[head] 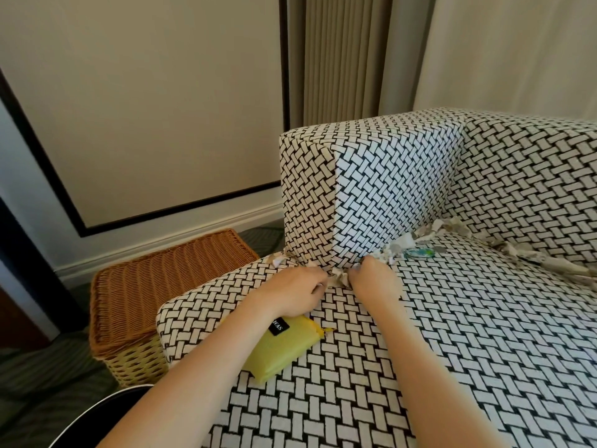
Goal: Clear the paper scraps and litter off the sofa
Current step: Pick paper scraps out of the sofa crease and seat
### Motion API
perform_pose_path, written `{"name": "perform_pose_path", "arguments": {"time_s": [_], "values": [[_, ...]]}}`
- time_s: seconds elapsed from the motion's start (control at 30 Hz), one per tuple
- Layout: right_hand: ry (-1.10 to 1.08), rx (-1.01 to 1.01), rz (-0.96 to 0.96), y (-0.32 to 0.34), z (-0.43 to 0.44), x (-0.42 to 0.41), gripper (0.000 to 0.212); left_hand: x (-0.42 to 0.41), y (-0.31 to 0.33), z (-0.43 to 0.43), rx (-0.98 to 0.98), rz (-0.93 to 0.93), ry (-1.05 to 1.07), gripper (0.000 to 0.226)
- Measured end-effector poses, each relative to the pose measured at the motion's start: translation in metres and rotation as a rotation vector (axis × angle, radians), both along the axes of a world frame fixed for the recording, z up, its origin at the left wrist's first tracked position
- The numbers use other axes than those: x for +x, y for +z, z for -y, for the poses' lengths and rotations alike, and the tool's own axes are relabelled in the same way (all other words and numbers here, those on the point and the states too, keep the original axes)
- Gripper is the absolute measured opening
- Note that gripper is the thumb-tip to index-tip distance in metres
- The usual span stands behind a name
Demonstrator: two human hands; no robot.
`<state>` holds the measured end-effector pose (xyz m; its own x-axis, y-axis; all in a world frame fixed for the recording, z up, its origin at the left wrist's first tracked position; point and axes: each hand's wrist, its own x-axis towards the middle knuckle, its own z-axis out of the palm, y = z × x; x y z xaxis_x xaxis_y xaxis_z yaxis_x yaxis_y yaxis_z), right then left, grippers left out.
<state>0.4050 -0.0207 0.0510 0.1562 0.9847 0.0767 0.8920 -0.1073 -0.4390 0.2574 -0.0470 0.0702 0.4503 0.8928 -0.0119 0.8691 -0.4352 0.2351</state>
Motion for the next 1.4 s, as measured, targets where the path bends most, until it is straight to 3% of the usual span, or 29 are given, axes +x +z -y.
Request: {"name": "perform_pose_path", "arguments": {"time_s": [0.1,0.3,0.43,0.6,0.7,0.83,1.0,1.23,1.33,1.4], "values": [[0.017,-0.03,0.172,0.001,-0.002,-0.002,0.024,0.001,0.002,0.004,0.01,-0.068,-0.04,0.017],[-0.008,0.048,0.212,-0.005,-0.001,-0.004,0.025,0.006,-0.001,0.001,-0.055,-0.086,0.014,0.024],[-0.038,0.167,0.039,-0.005,0.003,0.002,0.028,0.011,-0.001,-0.003,-0.084,-0.092,0.061,0.032],[-0.047,0.168,-0.388,0.008,-0.001,0.011,0.03,0.004,0.0,-0.009,-0.107,-0.01,0.08,0.027],[0.075,0.074,-0.252,0.005,0.006,-0.001,0.028,0.005,-0.002,-0.007,-0.103,-0.007,0.065,0.022],[0.086,0.099,-0.244,-0.003,0.009,-0.004,0.026,0.003,-0.008,-0.007,-0.142,0.02,0.08,0.02],[0.135,0.035,-0.397,0.008,0.008,0.007,0.03,0.002,-0.003,-0.017,-0.213,0.302,0.192,0.026],[0.304,0.004,-0.105,-0.001,0.013,0.001,0.01,0.006,-0.005,-0.018,-0.231,0.382,0.253,0.022],[0.268,0.041,0.056,-0.003,0.01,-0.005,0.029,0.007,-0.003,-0.018,-0.243,0.406,0.265,0.022],[0.24,0.091,0.151,-0.006,0.01,-0.011,0.027,0.006,-0.002,-0.017,-0.245,0.407,0.276,0.023]]}}
